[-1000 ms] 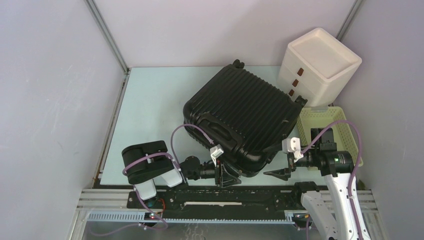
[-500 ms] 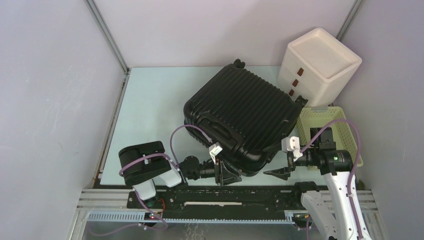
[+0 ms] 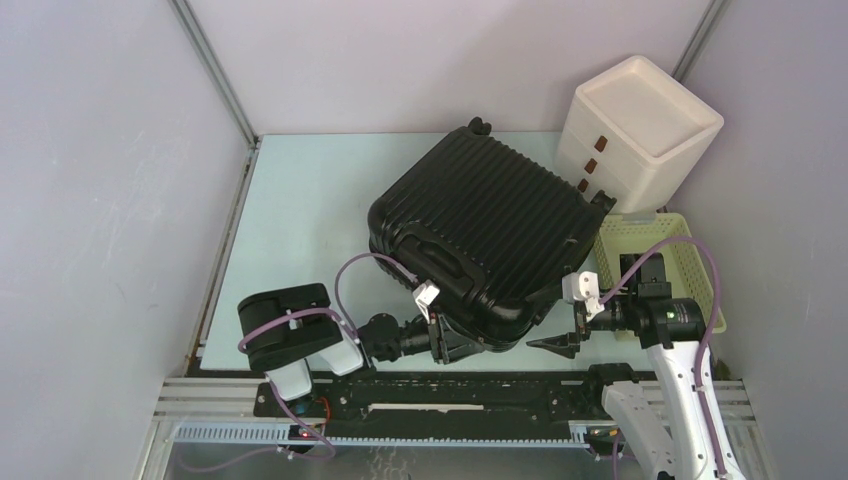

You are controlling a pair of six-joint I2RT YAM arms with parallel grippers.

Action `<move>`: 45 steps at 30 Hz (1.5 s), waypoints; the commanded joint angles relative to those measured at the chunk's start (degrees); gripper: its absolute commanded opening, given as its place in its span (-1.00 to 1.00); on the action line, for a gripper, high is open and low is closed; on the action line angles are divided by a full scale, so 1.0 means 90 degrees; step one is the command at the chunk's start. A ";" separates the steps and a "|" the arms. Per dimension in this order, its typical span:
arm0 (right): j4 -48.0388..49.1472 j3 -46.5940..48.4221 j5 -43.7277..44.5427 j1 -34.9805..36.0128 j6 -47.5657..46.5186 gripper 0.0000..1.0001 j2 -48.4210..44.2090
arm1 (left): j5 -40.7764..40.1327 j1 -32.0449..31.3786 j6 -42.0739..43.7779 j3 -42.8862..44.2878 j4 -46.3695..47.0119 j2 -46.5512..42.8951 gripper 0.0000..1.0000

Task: Open, take out, and arrange the luggage
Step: Grab the zipper of the luggage.

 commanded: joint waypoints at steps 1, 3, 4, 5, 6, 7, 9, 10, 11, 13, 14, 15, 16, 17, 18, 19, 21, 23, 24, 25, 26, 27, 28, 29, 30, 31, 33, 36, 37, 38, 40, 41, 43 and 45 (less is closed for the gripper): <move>0.0078 -0.0074 0.0044 0.0015 -0.0021 0.77 0.0062 | -0.0406 -0.0002 -0.0274 0.0017 0.0208 -0.0155 -0.23; 0.0105 -0.0077 0.0053 0.0019 -0.0004 0.77 0.0065 | -0.0406 -0.0051 -0.0269 0.0025 0.0208 -0.0168 -0.28; 0.0106 -0.0082 0.0053 0.0020 0.0005 0.77 0.0060 | -0.0401 -0.0071 -0.0252 0.0015 0.0208 -0.0177 -0.29; 0.0111 -0.0086 0.0063 0.0020 0.0011 0.77 0.0065 | -0.0418 -0.0092 -0.0235 0.0011 0.0208 -0.0200 -0.31; 0.0123 -0.0086 0.0074 0.0020 0.0021 0.77 0.0068 | -0.0438 -0.0110 -0.0221 0.0005 0.0208 -0.0227 -0.32; 0.0134 -0.0086 0.0075 0.0017 0.0028 0.77 0.0068 | -0.0453 -0.0130 -0.0207 -0.0012 0.0208 -0.0253 -0.34; 0.0163 -0.0096 0.0083 0.0018 0.0042 0.77 0.0070 | -0.0470 -0.0164 -0.0204 -0.0036 0.0208 -0.0297 -0.36; 0.0168 -0.0095 0.0089 0.0016 0.0051 0.77 0.0074 | -0.0478 -0.0180 -0.0216 -0.0071 0.0208 -0.0327 -0.36; 0.0175 -0.0096 0.0094 0.0012 0.0064 0.77 0.0075 | -0.0529 -0.0204 -0.0227 -0.0114 0.0208 -0.0362 -0.34; 0.0187 -0.0096 0.0102 0.0018 0.0075 0.77 0.0073 | -0.0681 -0.0258 -0.0231 -0.0215 0.0208 -0.0436 -0.29; 0.0188 -0.0096 0.0107 0.0017 0.0078 0.77 0.0066 | -0.0753 -0.0285 -0.0229 -0.0254 0.0203 -0.0471 -0.27; 0.0183 -0.0096 0.0103 0.0018 0.0079 0.77 0.0073 | -0.0826 -0.0314 -0.0229 -0.0282 0.0198 -0.0496 -0.27; 0.0185 -0.0096 0.0102 0.0017 0.0083 0.77 0.0069 | -0.0863 -0.0334 -0.0233 -0.0288 0.0191 -0.0511 -0.26; 0.0190 -0.0096 0.0111 0.0014 0.0087 0.77 0.0070 | -0.0957 -0.0349 -0.0257 -0.0298 0.0173 -0.0519 -0.25; 0.0197 -0.0102 0.0118 0.0018 0.0094 0.77 0.0067 | -0.1030 -0.0357 -0.0299 -0.0315 0.0152 -0.0502 -0.25; 0.0204 -0.0106 0.0127 0.0019 0.0101 0.77 0.0068 | -0.1082 -0.0369 -0.0344 -0.0334 0.0149 -0.0496 -0.25; 0.0210 -0.0106 0.0129 0.0018 0.0104 0.77 0.0069 | -0.1284 -0.0395 -0.0423 -0.0384 0.0135 -0.0491 -0.23; 0.0213 -0.0115 0.0133 0.0023 0.0100 0.77 0.0070 | -0.1411 -0.0450 -0.0443 -0.0386 0.0102 -0.0485 -0.21; 0.0220 -0.0116 0.0137 0.0038 0.0104 0.77 0.0074 | -0.1431 -0.0480 -0.0443 -0.0362 0.0071 -0.0475 -0.20; 0.0218 -0.0115 0.0147 0.0039 0.0103 0.77 0.0080 | -0.1434 -0.0502 -0.0435 -0.0339 0.0042 -0.0459 -0.20; 0.0225 -0.0116 0.0155 0.0039 0.0099 0.77 0.0075 | -0.1444 -0.0524 -0.0420 -0.0291 0.0014 -0.0448 -0.19; 0.0218 -0.0116 0.0158 0.0043 0.0104 0.77 0.0075 | -0.1475 -0.0545 -0.0394 -0.0280 -0.0014 -0.0454 -0.18; 0.0225 -0.0116 0.0158 0.0048 0.0104 0.77 0.0075 | -0.1499 -0.0556 -0.0360 -0.0270 -0.0039 -0.0467 -0.18; 0.0224 -0.0116 0.0158 0.0060 0.0099 0.77 0.0068 | -0.1532 -0.0565 -0.0322 -0.0262 -0.0073 -0.0490 -0.17; 0.0218 -0.0116 0.0158 0.0059 0.0104 0.77 0.0064 | -0.1570 -0.0575 -0.0261 -0.0275 -0.0127 -0.0540 -0.16; 0.0219 -0.0116 0.0158 0.0066 0.0101 0.77 0.0050 | -0.1630 -0.0589 -0.0195 -0.0286 -0.0188 -0.0620 -0.14; 0.0221 -0.0116 0.0158 0.0073 0.0104 0.77 0.0051 | -0.1769 -0.0619 0.0045 -0.0302 -0.0458 -0.0830 -0.12; 0.0213 -0.0116 0.0158 0.0078 0.0095 0.77 0.0032 | -0.1967 -0.0685 0.0730 -0.0297 -0.1033 -0.1242 -0.04; 0.0217 -0.0116 0.0158 0.0078 0.0093 0.77 0.0027 | -0.2043 -0.0698 0.0980 -0.0306 -0.1250 -0.1383 0.00; 0.0204 -0.0116 0.0158 0.0078 0.0092 0.77 0.0018 | -0.2090 -0.0716 0.1265 -0.0310 -0.1432 -0.1509 0.04; 0.0205 -0.0116 0.0167 0.0076 0.0093 0.77 0.0012 | -0.2064 -0.0762 0.1777 -0.0360 -0.1593 -0.1690 0.11; 0.0206 -0.0116 0.0168 0.0078 0.0086 0.77 0.0004 | -0.1998 -0.0791 0.2012 -0.0392 -0.1601 -0.1738 0.14; 0.0205 -0.0116 0.0168 0.0078 0.0085 0.77 0.0006 | -0.1802 -0.0803 0.2418 -0.0395 -0.1623 -0.1730 0.17; 0.0207 -0.0116 0.0168 0.0078 0.0082 0.77 -0.0001 | -0.1642 -0.0833 0.2796 -0.0343 -0.1610 -0.1615 0.16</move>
